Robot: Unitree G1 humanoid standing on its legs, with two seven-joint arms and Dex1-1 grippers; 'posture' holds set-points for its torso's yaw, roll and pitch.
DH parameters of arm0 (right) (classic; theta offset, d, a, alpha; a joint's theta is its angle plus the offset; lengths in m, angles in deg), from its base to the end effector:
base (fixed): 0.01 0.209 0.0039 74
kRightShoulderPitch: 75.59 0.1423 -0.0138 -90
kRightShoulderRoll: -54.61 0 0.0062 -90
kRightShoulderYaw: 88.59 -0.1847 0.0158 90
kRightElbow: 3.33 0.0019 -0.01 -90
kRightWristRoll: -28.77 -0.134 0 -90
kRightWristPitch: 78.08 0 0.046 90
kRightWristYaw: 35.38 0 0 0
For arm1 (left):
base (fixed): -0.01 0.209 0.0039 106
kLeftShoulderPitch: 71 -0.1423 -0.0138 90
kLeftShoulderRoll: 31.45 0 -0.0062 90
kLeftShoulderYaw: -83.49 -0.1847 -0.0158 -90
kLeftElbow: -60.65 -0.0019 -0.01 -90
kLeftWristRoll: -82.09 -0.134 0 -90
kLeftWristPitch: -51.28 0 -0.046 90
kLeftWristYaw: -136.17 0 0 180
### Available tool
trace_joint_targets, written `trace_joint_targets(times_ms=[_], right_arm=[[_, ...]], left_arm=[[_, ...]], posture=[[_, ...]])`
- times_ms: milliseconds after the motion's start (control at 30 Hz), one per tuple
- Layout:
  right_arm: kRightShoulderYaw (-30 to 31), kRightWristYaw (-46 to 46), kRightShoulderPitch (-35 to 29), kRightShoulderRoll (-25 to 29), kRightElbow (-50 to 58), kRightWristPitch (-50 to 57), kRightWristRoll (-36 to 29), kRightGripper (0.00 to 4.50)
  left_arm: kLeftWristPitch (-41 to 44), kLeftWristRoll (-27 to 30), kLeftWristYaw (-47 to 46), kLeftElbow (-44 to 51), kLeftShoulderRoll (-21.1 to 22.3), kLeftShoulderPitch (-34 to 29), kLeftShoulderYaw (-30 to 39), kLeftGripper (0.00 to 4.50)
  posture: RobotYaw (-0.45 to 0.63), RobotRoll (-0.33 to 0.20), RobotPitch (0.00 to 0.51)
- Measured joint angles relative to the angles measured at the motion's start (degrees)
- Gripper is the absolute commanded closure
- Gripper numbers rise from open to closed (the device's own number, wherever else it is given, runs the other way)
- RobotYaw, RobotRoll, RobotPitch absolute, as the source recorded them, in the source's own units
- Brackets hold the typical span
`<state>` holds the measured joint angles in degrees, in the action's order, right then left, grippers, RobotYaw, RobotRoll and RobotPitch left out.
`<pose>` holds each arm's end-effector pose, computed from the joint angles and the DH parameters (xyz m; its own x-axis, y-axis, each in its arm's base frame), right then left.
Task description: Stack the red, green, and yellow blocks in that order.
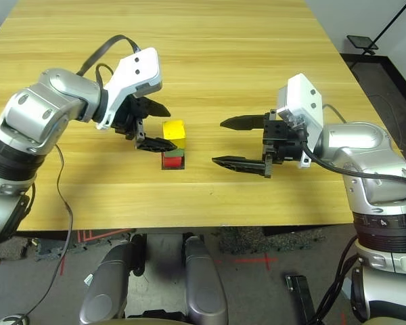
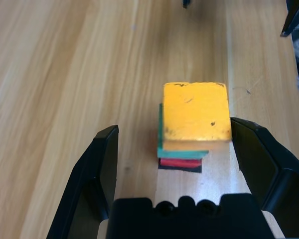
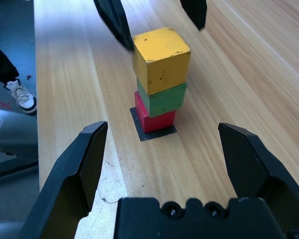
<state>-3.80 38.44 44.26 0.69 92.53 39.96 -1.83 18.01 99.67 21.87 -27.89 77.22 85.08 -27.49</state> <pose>0.2520 -0.2713 0.2393 0.3430 0.8965 -0.2803 -0.9250 0.2705 -0.2668 0.2980 0.1340 0.2950 0.2748 -0.8120 -0.5148 0.9568 0.1781 0.2298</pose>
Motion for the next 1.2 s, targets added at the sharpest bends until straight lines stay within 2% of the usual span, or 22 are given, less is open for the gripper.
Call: trace_joint_targets(times_ms=[233, 400, 533, 667, 767, 967, 1200], right_arm=[[0.3, 1.7, 3.2, 0.3, -4.2, -1.0, 0.3, 0.00], [0.4, 1.3, 6.7, -0.1, -11.3, -4.4, 2.9, 0.00], [-0.3, -3.3, 9.2, -2.2, -19.3, -9.2, 6.0, 0.00], [-2.0, -16.3, 14.4, -7.4, -30.7, -16.9, 11.7, 0.00], [-4.1, -26.0, 17.5, -9.4, -37.4, -21.6, 14.7, 0.00], [-9.2, -44.5, 21.7, -12.1, -45.5, -29.9, 18.2, 0.00], [-11.8, -54.4, 20.2, -13.7, -46.2, -32.9, 18.6, 0.00]], left_arm=[[7.3, 4.8, 3.1, 1.6, 6.7, 2.9, 3.2, 0.05], [5.6, 3.6, -0.3, -3.7, 7.4, 4.6, 5.7, 0.05], [0.5, -0.5, -9.8, -9.8, 5.8, 2.8, 10.0, 0.05], [-8.0, -5.6, -25.1, -17.1, 1.8, -1.5, 17.0, 0.05], [-14.2, -8.0, -34.8, -20.0, 0.5, -4.6, 22.7, 0.05], [-28.1, -14.0, -53.7, -19.5, -4.9, -14.6, 28.5, 0.05], [-37.0, -18.5, -64.3, -13.8, -8.2, -22.5, 30.0, 0.05]], posture=[[0.28, 0.073, 0.264], [0.29, 0.075, 0.263], [0.29, 0.078, 0.271], [0.29, 0.076, 0.274], [0.29, 0.068, 0.275], [0.27, 0.066, 0.280], [0.27, 0.074, 0.279]])
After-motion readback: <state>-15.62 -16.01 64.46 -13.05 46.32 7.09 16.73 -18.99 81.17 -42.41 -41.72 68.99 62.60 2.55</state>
